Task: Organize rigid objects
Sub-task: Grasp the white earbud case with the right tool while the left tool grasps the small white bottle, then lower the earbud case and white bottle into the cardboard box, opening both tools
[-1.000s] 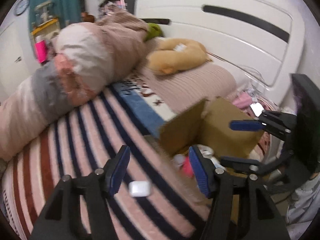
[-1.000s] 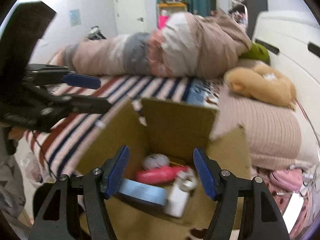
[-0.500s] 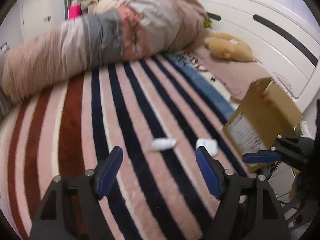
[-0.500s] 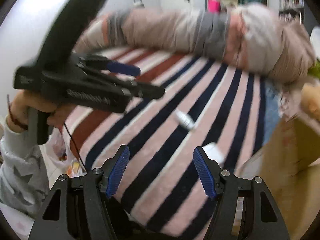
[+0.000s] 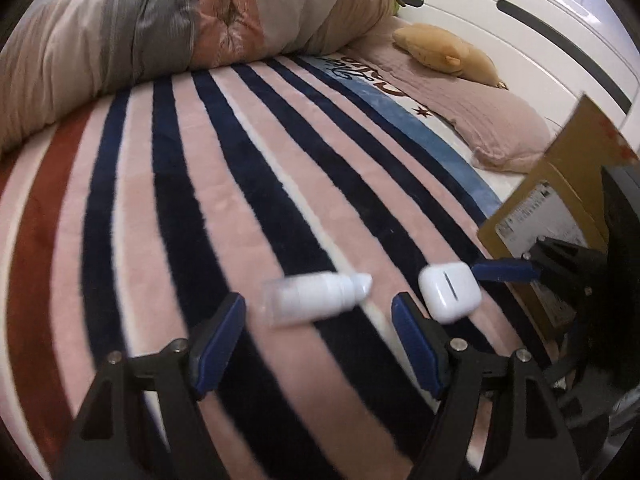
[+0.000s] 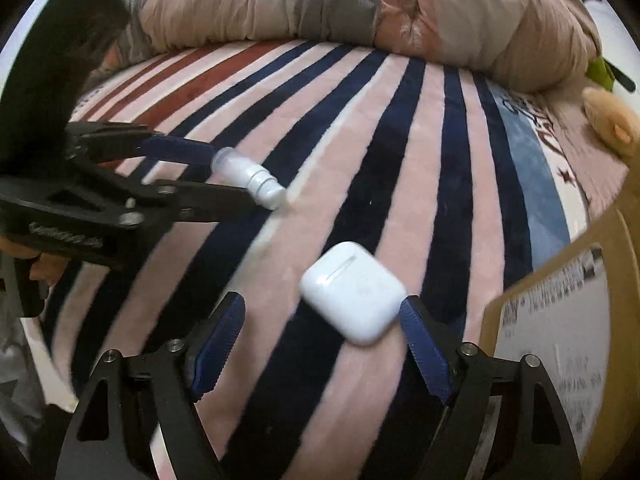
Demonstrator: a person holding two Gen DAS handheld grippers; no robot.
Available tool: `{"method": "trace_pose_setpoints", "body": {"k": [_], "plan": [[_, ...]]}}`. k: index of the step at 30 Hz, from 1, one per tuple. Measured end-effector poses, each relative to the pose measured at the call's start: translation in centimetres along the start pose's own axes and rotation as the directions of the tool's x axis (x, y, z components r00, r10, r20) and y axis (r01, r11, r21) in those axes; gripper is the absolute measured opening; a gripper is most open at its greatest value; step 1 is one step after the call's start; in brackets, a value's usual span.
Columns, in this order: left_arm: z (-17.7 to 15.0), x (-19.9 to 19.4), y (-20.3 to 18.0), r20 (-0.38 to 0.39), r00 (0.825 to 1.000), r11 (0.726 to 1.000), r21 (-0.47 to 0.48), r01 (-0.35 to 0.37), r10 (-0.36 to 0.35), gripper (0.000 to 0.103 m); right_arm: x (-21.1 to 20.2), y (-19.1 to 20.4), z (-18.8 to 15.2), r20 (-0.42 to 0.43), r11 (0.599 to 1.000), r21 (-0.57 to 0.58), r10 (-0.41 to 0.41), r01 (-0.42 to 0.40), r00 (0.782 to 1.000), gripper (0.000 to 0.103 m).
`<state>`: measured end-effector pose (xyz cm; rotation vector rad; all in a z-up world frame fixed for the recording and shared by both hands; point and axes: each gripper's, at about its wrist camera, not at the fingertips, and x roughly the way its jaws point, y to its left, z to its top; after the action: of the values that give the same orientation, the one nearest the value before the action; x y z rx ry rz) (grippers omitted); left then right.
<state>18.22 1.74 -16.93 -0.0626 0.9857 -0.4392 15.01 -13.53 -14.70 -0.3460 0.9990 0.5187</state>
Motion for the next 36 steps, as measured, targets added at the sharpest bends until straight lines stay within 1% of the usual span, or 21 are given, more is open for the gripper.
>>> {"method": "trace_pose_setpoints", "body": {"k": [2,4,6,7,8,9,10,11,12,13,16,20,24,26,28,32,33,34,36], "plan": [[0.3,0.7,0.1,-0.004,1.000,1.000,-0.008,0.001,-0.001,0.072,0.5,-0.3,0.0,0.009,1.000,-0.002,-0.019,0.019,1.000,0.078],[0.4,1.1,-0.3,0.001,1.000,1.000,-0.003,-0.022,0.022,0.072,0.8,-0.4,-0.1,0.009,1.000,-0.003,-0.030,0.030,1.000,0.078],[0.4,1.2,-0.5,0.007,0.999,0.999,-0.010,-0.044,0.044,0.072,1.0,-0.6,0.0,0.014,1.000,0.015,-0.022,0.022,1.000,0.078],[0.3,1.3,-0.6,0.009,0.998,0.998,-0.007,-0.058,0.058,0.068,1.0,-0.6,0.3,0.020,1.000,0.021,-0.021,0.021,1.000,0.078],[0.2,1.3,-0.7,0.009,0.997,0.997,0.001,-0.076,0.076,0.060,1.2,-0.7,0.4,0.028,0.999,0.028,-0.021,0.020,0.999,0.078],[0.1,1.4,-0.8,0.007,0.995,0.995,0.011,-0.100,0.100,0.061,1.3,-0.8,0.5,0.031,0.999,0.032,-0.019,0.018,0.999,0.077],[0.0,1.4,-0.9,0.006,0.994,0.994,0.015,-0.105,0.105,0.061,1.4,-0.7,0.5,0.028,0.999,0.034,-0.018,0.017,0.999,0.077],[0.0,1.3,-0.9,0.006,0.994,0.994,0.016,-0.106,0.106,0.061,1.6,-0.7,0.6,0.024,0.999,0.030,-0.020,0.019,1.000,0.072],[-0.1,1.2,-0.8,0.005,0.994,0.994,0.016,-0.111,0.111,0.061,1.6,-0.6,0.7,0.026,0.999,0.025,-0.025,0.025,0.999,0.060],[-0.1,1.1,-0.8,0.004,0.993,0.993,0.017,-0.115,0.115,0.061,1.7,-0.6,0.9,0.032,0.999,0.023,-0.023,0.023,0.999,0.056],[-0.4,0.1,-0.9,0.008,0.992,0.992,0.016,-0.123,0.123,0.061,1.5,-0.8,1.0,0.033,1.000,0.030,0.002,-0.003,0.999,0.056],[-0.7,-2.5,-0.7,0.034,0.990,0.990,0.000,-0.139,0.139,0.061,0.3,0.2,1.0,0.051,0.999,-0.010,0.046,-0.045,0.998,0.056],[-0.4,-7.1,-1.0,0.068,0.983,0.986,-0.023,-0.168,0.169,0.061,-2.5,1.7,1.3,0.103,0.994,-0.053,0.097,-0.092,0.990,0.056],[0.1,-9.7,-1.9,0.102,0.977,0.983,-0.018,-0.184,0.185,0.061,-4.5,2.6,1.4,0.136,0.992,-0.073,0.114,-0.105,0.984,0.056],[0.8,-12.4,-3.4,0.146,0.972,0.983,-0.003,-0.186,0.184,0.061,-6.9,3.3,1.5,0.178,0.988,-0.098,0.131,-0.115,0.975,0.056],[1.9,-16.9,-7.4,0.226,0.961,0.984,0.046,-0.173,0.159,0.061,-12.9,3.8,1.2,0.270,0.979,-0.133,0.184,-0.153,0.945,0.056],[2.2,-17.8,-8.7,0.241,0.961,0.986,0.058,-0.156,0.138,0.061,-14.2,3.6,1.1,0.291,0.979,-0.137,0.188,-0.153,0.938,0.056],[2.4,-18.6,-9.8,0.252,0.961,0.988,0.069,-0.135,0.114,0.061,-16.0,3.1,0.8,0.321,0.980,-0.141,0.182,-0.144,0.929,0.056],[3.1,-19.5,-12.3,0.272,0.959,0.989,0.101,-0.110,0.079,0.061,-18.2,2.3,0.1,0.351,0.984,-0.134,0.160,-0.119,0.923,0.056]]}}
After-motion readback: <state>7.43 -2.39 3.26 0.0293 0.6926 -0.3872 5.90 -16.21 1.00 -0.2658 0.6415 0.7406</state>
